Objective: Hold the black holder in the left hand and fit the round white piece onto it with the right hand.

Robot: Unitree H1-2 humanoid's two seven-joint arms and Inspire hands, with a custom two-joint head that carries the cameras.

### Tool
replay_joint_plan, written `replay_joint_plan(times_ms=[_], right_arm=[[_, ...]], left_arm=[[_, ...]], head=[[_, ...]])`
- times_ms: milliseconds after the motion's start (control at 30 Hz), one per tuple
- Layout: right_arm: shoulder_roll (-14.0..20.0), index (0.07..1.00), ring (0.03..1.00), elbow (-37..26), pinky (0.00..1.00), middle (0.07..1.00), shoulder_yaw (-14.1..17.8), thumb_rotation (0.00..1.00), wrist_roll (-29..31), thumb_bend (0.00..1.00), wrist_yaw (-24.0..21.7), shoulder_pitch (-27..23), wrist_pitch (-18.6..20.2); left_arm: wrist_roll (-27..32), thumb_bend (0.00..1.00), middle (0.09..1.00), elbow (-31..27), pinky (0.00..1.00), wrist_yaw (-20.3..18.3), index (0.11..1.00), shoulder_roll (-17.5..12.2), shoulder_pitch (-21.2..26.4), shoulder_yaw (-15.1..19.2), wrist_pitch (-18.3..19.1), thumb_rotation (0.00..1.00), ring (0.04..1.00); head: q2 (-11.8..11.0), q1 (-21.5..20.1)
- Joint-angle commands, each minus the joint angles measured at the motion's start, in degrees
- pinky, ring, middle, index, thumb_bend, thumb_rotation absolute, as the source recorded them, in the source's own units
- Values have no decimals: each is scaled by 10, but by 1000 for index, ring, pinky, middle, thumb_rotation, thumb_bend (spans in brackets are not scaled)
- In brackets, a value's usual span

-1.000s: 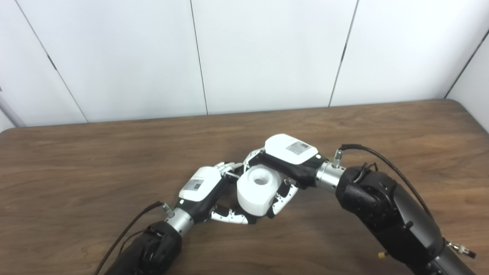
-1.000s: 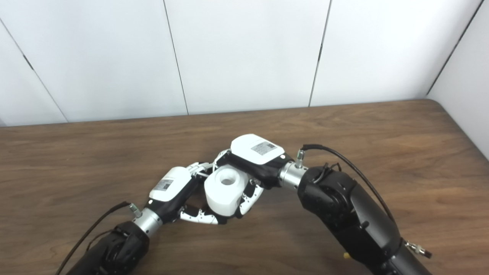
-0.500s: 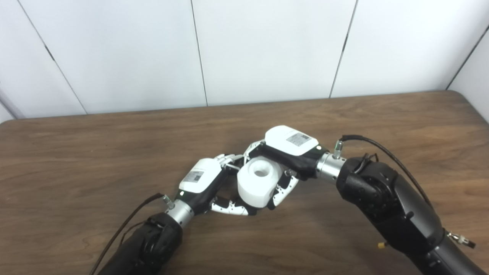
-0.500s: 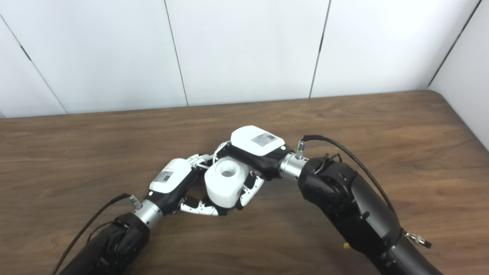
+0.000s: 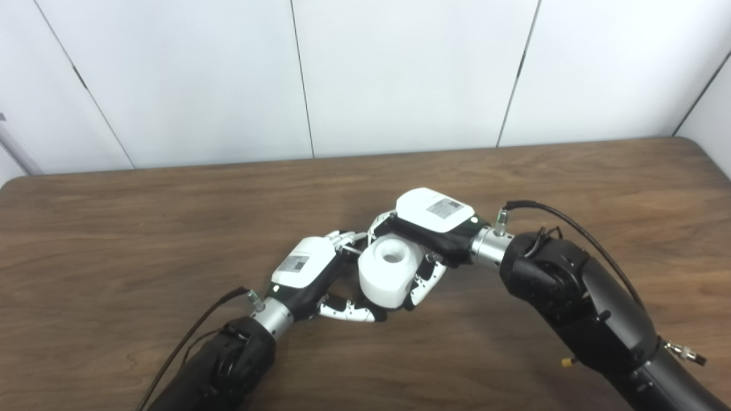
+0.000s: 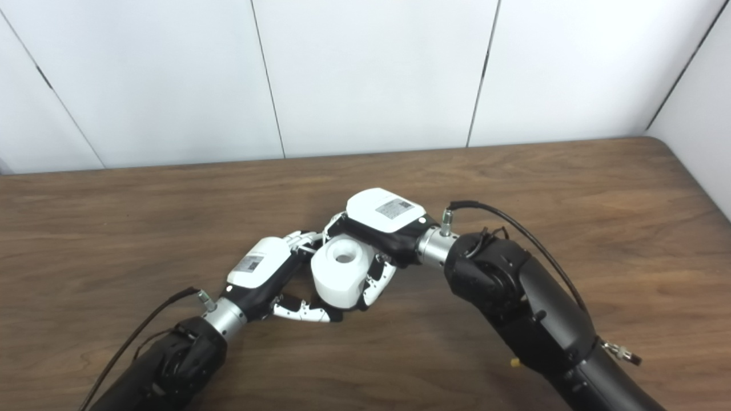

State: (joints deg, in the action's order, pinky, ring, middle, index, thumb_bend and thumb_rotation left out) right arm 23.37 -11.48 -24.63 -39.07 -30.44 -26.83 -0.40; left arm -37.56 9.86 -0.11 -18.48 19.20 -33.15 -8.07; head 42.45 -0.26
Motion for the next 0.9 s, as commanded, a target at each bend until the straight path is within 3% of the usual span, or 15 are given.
replay_joint_plan(times_ms=[0, 300, 333, 367, 400, 500, 867], right_arm=[[12, 481, 669, 4, 610, 705, 5, 134, -12, 525, -9, -14, 1], [12, 490, 665, -5, 568, 712, 8, 140, -2, 524, -23, -5, 10], [13, 634, 673, -7, 566, 726, 8, 169, 0, 694, -27, -5, 12], [13, 708, 677, -13, 566, 734, 7, 185, 0, 781, -36, -5, 21], [13, 856, 702, -18, 574, 769, 7, 241, -1, 851, -42, -5, 27], [11, 980, 726, -26, 573, 812, 8, 289, -5, 915, -43, -2, 36], [-1, 1000, 708, -26, 540, 808, 24, 220, -6, 916, -11, 8, 25]], left_arm=[[-34, 524, 891, 22, 910, -67, 484, -13, -36, -33, 16, 54, 895], [-31, 524, 891, 25, 931, -70, 485, -10, -38, -33, 18, 54, 904], [-31, 524, 891, 25, 931, -70, 485, -10, -38, -33, 18, 54, 905], [-31, 524, 891, 25, 930, -70, 485, -11, -38, -33, 18, 54, 905], [-32, 524, 891, 25, 929, -70, 485, -11, -38, -33, 18, 54, 904], [-32, 524, 890, 25, 926, -67, 484, -11, -39, -32, 16, 54, 900], [-29, 523, 897, 23, 937, -75, 485, -11, -37, -33, 21, 54, 908]], head=[[0, -1], [0, 0], [0, 0], [0, 0], [0, 0], [0, -1], [1, -1]])
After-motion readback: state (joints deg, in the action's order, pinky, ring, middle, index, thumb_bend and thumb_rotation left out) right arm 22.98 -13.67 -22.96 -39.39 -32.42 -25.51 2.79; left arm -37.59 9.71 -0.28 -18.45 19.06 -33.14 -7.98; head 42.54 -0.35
